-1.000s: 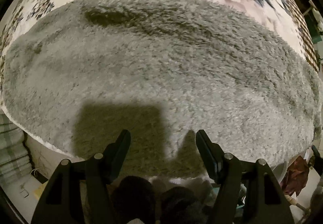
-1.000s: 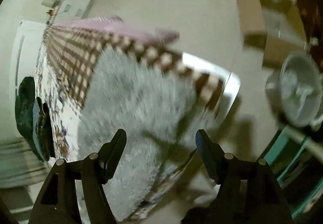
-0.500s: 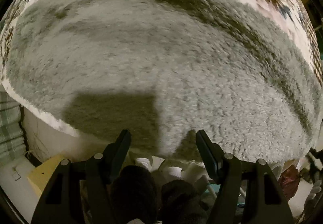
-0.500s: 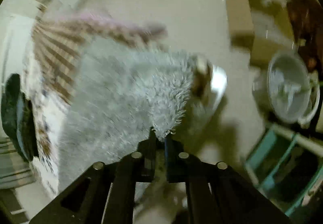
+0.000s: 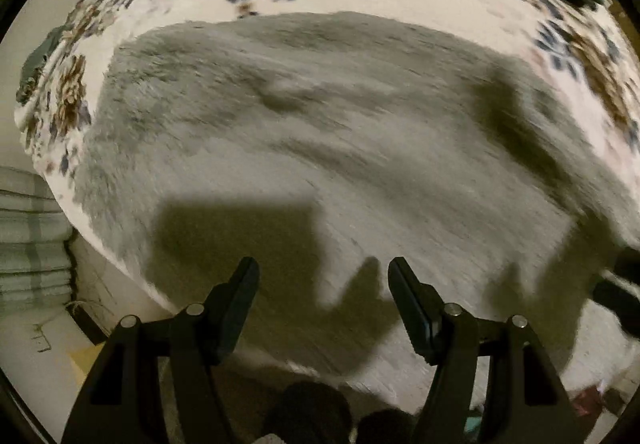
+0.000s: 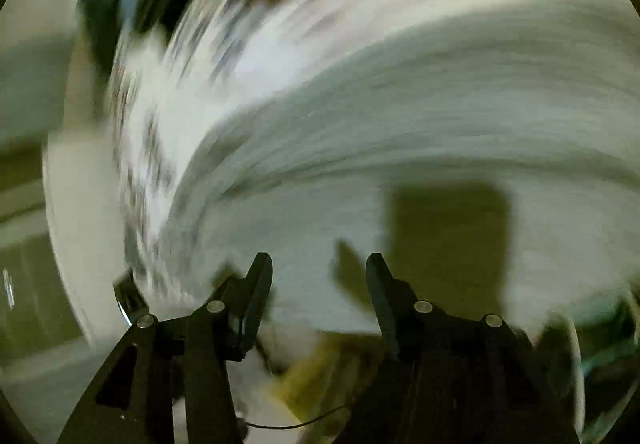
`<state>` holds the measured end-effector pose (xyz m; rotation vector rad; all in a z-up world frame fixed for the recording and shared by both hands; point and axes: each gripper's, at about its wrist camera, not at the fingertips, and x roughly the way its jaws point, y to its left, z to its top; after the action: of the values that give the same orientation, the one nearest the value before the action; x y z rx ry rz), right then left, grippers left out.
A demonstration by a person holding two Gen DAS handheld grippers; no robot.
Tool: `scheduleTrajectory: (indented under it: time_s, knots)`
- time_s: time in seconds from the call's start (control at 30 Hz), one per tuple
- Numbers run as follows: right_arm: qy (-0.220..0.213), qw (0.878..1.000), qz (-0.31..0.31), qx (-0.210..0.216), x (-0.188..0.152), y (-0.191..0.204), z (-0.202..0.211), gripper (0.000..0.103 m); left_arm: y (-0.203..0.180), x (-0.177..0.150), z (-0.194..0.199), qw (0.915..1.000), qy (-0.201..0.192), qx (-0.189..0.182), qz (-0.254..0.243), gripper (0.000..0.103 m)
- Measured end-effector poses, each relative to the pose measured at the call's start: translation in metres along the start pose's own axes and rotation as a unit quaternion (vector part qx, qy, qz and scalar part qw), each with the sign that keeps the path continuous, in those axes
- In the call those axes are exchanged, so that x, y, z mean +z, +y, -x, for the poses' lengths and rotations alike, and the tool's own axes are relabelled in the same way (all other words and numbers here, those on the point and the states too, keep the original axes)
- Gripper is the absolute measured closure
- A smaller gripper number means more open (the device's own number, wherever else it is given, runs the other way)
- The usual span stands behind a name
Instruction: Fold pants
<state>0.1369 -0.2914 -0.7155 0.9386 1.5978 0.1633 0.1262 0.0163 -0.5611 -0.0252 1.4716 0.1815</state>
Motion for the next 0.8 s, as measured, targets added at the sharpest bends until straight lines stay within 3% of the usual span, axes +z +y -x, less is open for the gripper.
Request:
scheduleTrajectory:
  time_s: [0.13, 0.17, 0.23, 0.3, 0.53, 0.6, 0.7, 0.8]
  knots:
    - [0.095, 0.995, 0.027, -0.005, 0.039, 0.061, -0.113, 0.052, 0.029, 0.008, -0.032, 0.9999, 0.009, 0.005, 0.003, 0.038]
    - [0.094, 0.995, 0.029, -0.022, 0.047, 0.069, -0.124, 0.052, 0.038, 0.007, -0.038, 0.9999, 0.014, 0.000, 0.007, 0.038]
    - [0.058, 0.997, 0.033, -0.043, 0.062, 0.081, -0.123, 0.054, 0.058, 0.002, -0.047, 0.9995, 0.017, -0.019, 0.016, 0.037]
    - [0.027, 0.999, 0.012, -0.029, 0.078, 0.083, -0.108, 0.054, 0.072, -0.005, -0.049, 0.9991, 0.011, -0.037, 0.021, 0.036]
    - [0.021, 0.999, -0.038, -0.014, 0.097, 0.071, -0.111, 0.056, 0.122, -0.011, -0.029, 0.9973, 0.011, -0.057, 0.045, 0.036]
    - [0.015, 0.999, -0.025, -0.016, 0.092, 0.073, -0.106, 0.054, 0.152, -0.013, -0.013, 0.9949, -0.008, -0.063, 0.078, 0.036]
    - [0.001, 1.000, 0.005, -0.008, 0.066, 0.086, -0.089, 0.034, 0.214, -0.016, -0.003, 0.9854, -0.021, -0.062, 0.157, 0.036]
    - [-0.007, 1.000, 0.017, 0.002, 0.035, 0.087, -0.072, 0.032, 0.261, -0.016, -0.018, 0.9717, -0.009, -0.063, 0.227, 0.037]
